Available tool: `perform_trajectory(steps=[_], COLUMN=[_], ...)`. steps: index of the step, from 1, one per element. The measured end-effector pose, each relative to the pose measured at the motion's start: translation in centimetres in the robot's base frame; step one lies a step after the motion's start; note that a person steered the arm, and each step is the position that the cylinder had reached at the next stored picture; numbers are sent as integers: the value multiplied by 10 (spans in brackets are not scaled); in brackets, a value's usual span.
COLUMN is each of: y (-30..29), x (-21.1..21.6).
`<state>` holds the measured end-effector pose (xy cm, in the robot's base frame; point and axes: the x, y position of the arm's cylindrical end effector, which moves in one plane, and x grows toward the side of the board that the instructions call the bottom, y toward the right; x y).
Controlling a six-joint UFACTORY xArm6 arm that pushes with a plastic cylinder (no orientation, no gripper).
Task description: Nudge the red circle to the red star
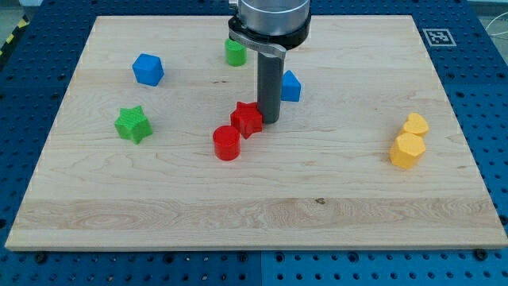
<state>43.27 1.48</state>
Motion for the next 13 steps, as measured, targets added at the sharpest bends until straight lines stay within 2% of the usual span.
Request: perform_trajectory(steps=[2,4,5,8,13], y=[-25,-92,-94,-94,-94], x=[-50,-50,-48,-4,28])
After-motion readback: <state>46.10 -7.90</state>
